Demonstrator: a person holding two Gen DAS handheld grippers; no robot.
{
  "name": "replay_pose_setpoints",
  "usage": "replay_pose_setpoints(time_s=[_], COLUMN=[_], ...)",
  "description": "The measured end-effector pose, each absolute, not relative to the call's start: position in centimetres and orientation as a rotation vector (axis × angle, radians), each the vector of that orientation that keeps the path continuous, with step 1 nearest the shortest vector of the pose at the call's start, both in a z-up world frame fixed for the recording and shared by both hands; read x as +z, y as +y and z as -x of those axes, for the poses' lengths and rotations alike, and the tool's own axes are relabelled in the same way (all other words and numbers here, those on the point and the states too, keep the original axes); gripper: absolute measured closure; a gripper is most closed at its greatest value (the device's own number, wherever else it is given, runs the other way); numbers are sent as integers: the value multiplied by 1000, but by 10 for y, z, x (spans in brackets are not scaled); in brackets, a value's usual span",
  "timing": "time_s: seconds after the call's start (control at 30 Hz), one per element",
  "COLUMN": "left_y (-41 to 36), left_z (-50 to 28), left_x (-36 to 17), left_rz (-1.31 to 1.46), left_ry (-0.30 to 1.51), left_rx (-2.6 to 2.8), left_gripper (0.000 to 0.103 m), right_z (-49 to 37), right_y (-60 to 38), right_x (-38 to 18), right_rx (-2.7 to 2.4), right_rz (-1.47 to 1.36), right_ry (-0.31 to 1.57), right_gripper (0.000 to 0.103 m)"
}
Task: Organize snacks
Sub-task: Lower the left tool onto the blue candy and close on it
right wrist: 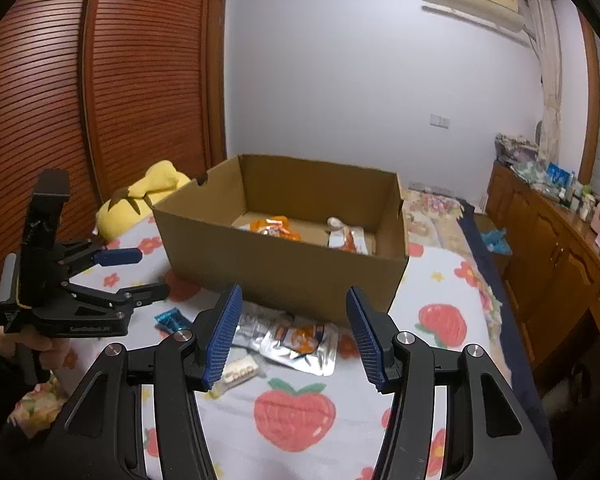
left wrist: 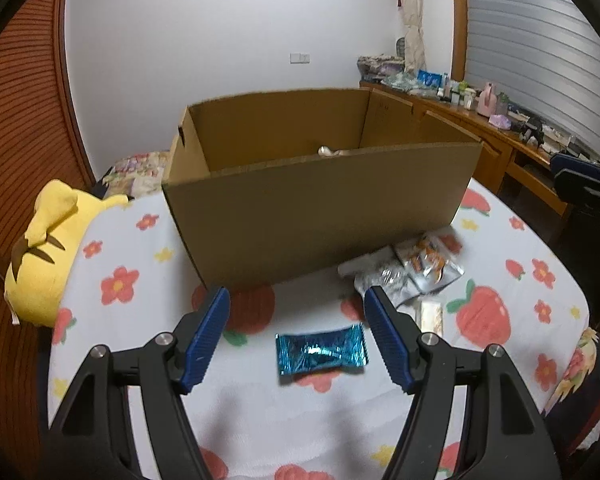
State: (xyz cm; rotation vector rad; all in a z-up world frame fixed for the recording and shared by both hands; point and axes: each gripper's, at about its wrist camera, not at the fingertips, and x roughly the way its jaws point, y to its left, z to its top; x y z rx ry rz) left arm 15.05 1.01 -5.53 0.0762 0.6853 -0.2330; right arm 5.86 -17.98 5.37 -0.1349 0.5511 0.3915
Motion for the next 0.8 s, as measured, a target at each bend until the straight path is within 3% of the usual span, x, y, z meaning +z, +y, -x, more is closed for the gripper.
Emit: replay_pose_setpoints(time_s=[0.37, 0.8], left_y=[3, -1], left_z=[-157, -169], left_x=[-89, -111], left_rz=[-64, -56], left_ry=[755, 828], left_rx=[-236, -252], left_gripper=[33, 33], right_z=[-56, -77], right_y=[-179, -179], right_x=[35, 3], right_rx=[388, 350], right_rz=[121, 77], right_ry=[602, 680], right_gripper=[46, 29])
